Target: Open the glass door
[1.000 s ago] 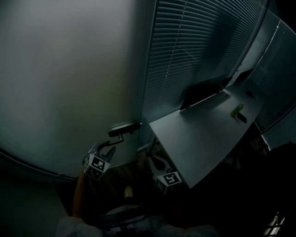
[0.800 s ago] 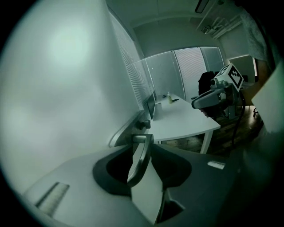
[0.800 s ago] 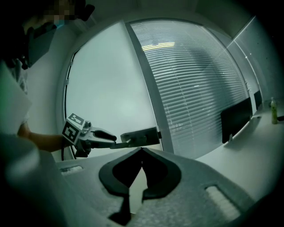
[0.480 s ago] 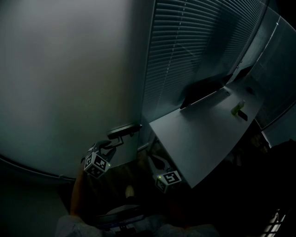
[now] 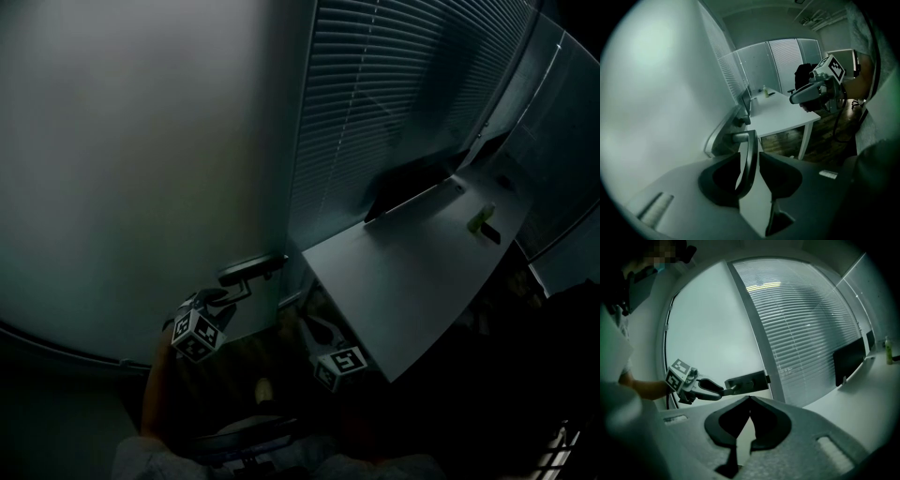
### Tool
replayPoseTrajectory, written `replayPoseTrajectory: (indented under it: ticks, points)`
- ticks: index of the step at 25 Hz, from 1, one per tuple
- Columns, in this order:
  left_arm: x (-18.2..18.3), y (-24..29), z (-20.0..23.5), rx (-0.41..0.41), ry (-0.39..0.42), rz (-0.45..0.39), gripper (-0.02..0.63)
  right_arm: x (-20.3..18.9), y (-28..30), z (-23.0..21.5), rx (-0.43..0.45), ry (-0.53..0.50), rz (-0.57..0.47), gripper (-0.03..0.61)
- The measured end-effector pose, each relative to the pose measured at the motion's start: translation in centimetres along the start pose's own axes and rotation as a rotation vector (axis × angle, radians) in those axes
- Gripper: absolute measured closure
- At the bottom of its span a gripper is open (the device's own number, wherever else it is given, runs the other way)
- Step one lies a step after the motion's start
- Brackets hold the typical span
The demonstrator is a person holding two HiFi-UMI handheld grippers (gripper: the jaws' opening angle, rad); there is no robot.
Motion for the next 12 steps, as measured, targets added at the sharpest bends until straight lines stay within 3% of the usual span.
replayPoseTrajectory:
  ticks: [5, 12]
  points:
    - [0.12, 0.23, -0.22, 0.005, 0.095, 0.094, 0.479, 0.17, 0.64, 0.2, 0.01, 0.0, -0.021, 0.577]
    - [0.48, 0.96, 0.4, -0.022, 0.104, 0.086, 0.469, 0.05, 0.75, -0.12, -0.002, 0.01, -0.007, 0.577]
Point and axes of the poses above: the fingertips, and each gripper's own axes: y forward along the fingers, z to its left, x out of its top, the point moved 3 cm from there along -y, backward along the fingers, and after that the axes turned 4 degrees about -x, right-handed, at the moved point
